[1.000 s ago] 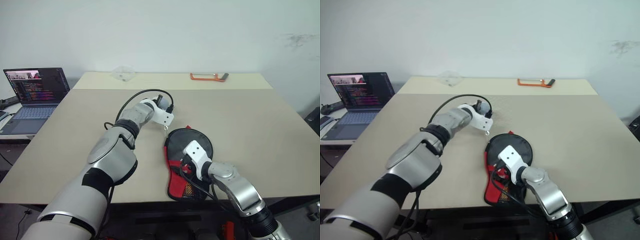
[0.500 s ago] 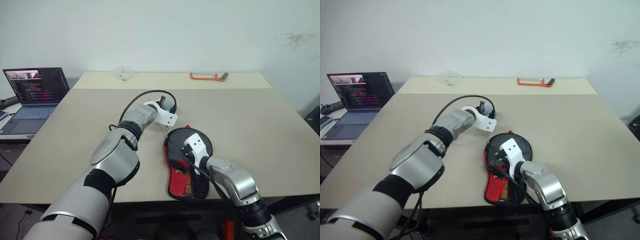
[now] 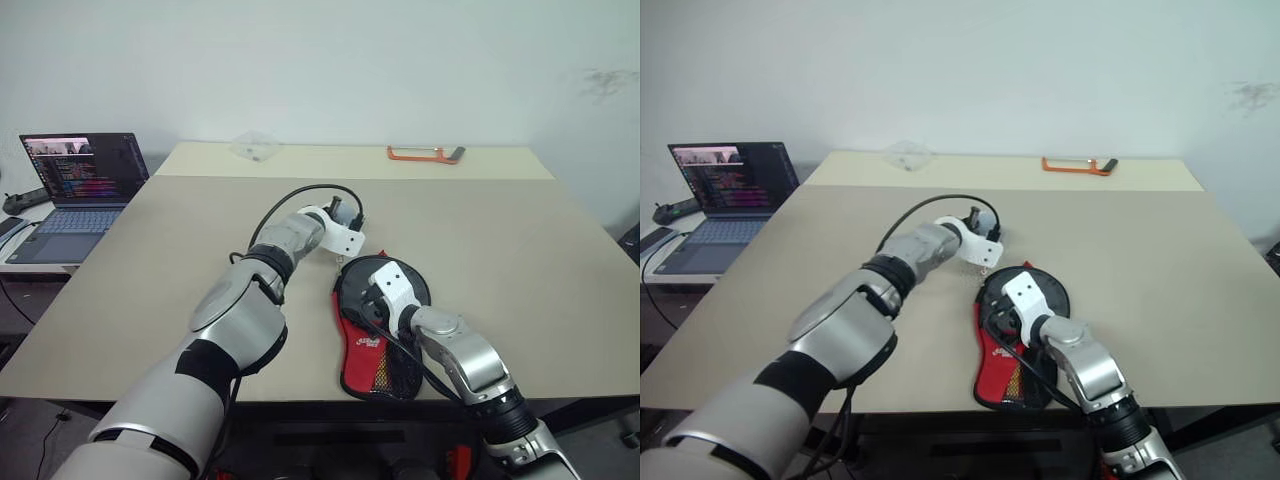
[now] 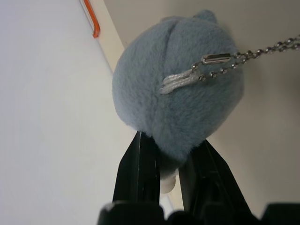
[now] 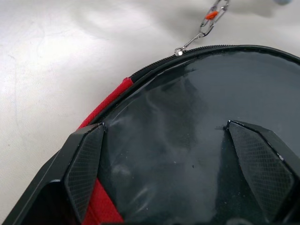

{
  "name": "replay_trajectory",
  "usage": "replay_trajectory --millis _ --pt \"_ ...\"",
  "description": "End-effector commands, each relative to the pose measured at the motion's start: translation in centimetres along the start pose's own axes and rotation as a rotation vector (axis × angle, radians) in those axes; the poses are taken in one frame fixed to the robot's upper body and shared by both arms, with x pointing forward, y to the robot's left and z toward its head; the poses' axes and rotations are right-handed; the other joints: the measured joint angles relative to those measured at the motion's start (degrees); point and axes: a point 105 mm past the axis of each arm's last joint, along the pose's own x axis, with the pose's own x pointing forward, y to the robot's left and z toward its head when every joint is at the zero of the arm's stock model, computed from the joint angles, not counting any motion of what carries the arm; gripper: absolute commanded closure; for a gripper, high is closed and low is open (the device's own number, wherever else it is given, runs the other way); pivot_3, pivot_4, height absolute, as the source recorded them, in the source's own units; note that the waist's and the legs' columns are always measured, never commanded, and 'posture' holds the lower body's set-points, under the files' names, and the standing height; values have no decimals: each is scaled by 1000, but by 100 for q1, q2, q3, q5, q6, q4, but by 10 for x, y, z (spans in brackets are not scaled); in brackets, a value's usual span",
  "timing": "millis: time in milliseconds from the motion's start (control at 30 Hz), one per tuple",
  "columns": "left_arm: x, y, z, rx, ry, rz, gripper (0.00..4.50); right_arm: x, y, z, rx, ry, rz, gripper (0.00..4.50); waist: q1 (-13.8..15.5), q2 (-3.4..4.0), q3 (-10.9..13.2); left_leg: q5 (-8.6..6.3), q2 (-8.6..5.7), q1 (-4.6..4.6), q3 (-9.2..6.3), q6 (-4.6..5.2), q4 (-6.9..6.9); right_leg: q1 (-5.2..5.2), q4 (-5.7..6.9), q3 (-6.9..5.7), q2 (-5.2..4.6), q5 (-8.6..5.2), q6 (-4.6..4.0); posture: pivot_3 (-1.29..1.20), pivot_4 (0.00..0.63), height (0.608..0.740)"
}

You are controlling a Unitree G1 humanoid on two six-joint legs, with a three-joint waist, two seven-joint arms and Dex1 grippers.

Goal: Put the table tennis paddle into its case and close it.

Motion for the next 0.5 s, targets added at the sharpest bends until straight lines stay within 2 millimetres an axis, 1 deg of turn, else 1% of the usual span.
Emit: replay_trajectory --millis 33,133,233,300,400,467,500 --pt "-3 30 1 -9 -3 88 4211 -9 -7 -85 78 304 -47 0 0 0 0 0 0 0 0 0 0 0 0 0 0 0 0 0 150 740" --pt "-3 35 2 -14 0 99 4211 -10 -3 -93 100 323 -40 0 6 2 -3 0 0 1 -1 0 0 2 -1 -3 0 0 0 0 150 740" --pt "-3 42 12 -22 -18 120 4211 -10 3 -100 124 339 -20 0 24 2 -6 0 0 1 -4 0 0 5 -3 -6 -1 0 1 0 150 740" --pt "-4 55 21 -3 -33 159 4211 -11 6 -106 138 354 -14 0 43 1 -7 0 0 2 -7 0 1 8 -5 -9 -1 0 1 0 150 740" --pt "-5 67 27 9 -43 197 4211 -13 11 -111 146 361 -6 0 53 7 -11 0 1 3 -7 0 1 11 -6 -11 -1 -1 1 0 150 740" --pt "-8 81 36 32 -67 244 4211 -14 17 -115 150 370 5 0 57 20 -18 0 1 4 -6 0 0 12 -6 -10 -1 -1 1 0 150 740" --pt "-10 91 45 50 -89 278 4211 -14 20 -117 153 372 10 0 70 21 -19 0 1 4 -8 0 -1 11 -6 -11 -1 -1 2 0 150 740"
